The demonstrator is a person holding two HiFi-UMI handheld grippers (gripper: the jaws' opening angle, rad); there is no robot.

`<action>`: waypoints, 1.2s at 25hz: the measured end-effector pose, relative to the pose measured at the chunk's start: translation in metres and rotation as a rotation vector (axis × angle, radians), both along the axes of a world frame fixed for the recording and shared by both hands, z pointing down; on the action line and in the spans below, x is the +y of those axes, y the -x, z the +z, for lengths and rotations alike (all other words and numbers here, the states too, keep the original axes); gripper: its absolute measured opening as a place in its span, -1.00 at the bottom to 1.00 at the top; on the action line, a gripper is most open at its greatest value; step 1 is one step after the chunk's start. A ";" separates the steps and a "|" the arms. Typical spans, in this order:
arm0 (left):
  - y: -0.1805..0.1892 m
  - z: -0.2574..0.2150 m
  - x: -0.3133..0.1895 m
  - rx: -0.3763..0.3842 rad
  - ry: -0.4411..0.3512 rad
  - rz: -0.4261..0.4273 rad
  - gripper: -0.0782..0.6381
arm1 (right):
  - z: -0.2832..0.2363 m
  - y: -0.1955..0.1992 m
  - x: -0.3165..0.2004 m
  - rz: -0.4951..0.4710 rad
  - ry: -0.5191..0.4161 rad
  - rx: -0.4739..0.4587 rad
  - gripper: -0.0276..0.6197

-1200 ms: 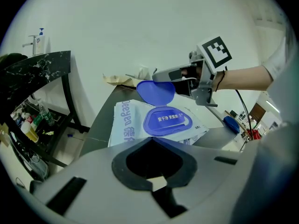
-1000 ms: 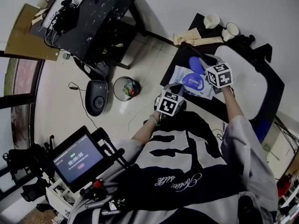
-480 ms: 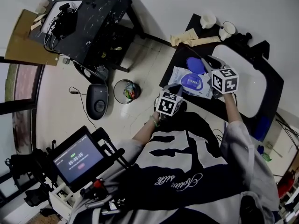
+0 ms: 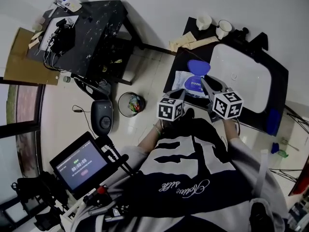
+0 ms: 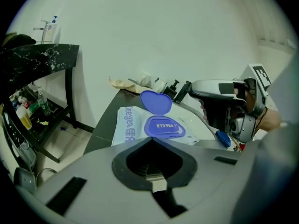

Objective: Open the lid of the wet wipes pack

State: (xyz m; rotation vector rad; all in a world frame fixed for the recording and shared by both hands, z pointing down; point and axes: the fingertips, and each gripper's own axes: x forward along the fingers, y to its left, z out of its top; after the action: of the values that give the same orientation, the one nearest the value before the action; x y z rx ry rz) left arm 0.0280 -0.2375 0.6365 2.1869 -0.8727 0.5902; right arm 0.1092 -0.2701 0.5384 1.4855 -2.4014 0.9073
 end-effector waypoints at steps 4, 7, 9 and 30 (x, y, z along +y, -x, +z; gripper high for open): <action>0.000 -0.016 -0.004 0.023 -0.054 0.021 -0.79 | 0.000 0.010 0.016 0.045 -0.012 -0.082 -0.65; 0.006 -0.046 0.002 0.062 -0.107 0.044 -0.79 | -0.007 0.020 0.031 0.077 -0.031 -0.060 -0.69; 0.017 -0.075 0.014 0.098 -0.145 0.068 -0.79 | -0.021 0.030 0.047 0.135 -0.051 -0.033 -0.92; 0.048 -0.157 0.124 0.321 -0.205 0.188 -0.79 | -0.046 0.072 0.162 0.329 -0.094 0.074 -0.92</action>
State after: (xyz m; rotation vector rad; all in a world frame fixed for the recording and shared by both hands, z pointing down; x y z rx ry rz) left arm -0.0203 -0.1130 0.4796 2.4791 -0.5817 0.2317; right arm 0.0368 -0.1083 0.4925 1.9531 -2.2135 0.7907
